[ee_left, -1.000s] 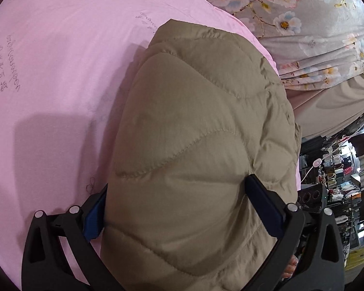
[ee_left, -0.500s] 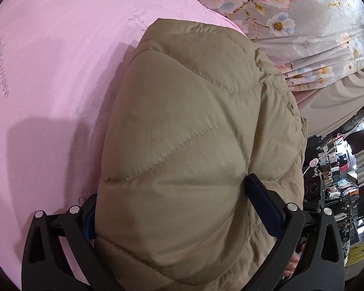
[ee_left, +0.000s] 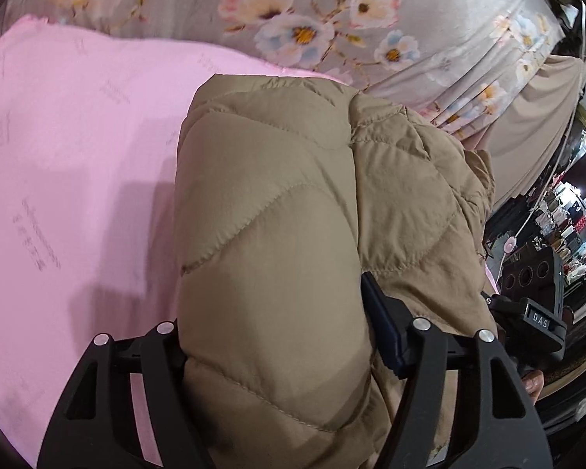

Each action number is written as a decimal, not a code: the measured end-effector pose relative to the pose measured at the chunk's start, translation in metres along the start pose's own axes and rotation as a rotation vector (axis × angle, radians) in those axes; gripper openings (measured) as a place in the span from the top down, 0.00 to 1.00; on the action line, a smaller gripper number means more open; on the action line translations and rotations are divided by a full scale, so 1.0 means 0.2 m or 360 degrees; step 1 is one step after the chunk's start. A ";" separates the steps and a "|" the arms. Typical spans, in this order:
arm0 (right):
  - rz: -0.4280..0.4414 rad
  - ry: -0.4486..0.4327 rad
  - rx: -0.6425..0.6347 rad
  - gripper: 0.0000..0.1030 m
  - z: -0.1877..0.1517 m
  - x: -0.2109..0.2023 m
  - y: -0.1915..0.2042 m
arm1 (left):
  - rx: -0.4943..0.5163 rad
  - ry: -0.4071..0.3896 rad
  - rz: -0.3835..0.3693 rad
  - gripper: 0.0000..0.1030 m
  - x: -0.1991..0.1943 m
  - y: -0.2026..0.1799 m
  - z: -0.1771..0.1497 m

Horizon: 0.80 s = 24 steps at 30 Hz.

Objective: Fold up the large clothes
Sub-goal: 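Lift the jacket bundle with both tools and fold it over onto itself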

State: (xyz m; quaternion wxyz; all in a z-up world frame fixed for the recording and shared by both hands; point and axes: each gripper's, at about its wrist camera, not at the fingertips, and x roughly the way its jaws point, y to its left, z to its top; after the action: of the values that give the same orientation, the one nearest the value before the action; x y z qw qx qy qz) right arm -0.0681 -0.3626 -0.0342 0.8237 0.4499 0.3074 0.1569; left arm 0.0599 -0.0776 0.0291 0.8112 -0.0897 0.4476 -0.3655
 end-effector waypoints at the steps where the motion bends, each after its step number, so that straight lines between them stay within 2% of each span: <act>1: 0.0006 -0.0014 -0.0024 0.76 0.01 -0.01 0.03 | 0.0017 -0.0027 -0.0003 0.38 -0.03 -0.02 0.02; 13: 0.0092 -0.0176 -0.0335 0.76 0.20 -0.09 0.38 | 0.0170 -0.0314 -0.0070 0.38 -0.28 -0.20 0.28; 24: 0.0141 -0.0281 -0.0560 0.76 0.49 0.01 0.63 | 0.0273 -0.0557 -0.0111 0.38 -0.38 -0.20 0.58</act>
State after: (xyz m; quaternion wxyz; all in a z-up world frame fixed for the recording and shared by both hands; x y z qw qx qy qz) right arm -0.0009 -0.3556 0.1103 0.9056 0.3241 0.1819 0.2043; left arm 0.1055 -0.0751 0.1653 0.8682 -0.0978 0.2637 -0.4089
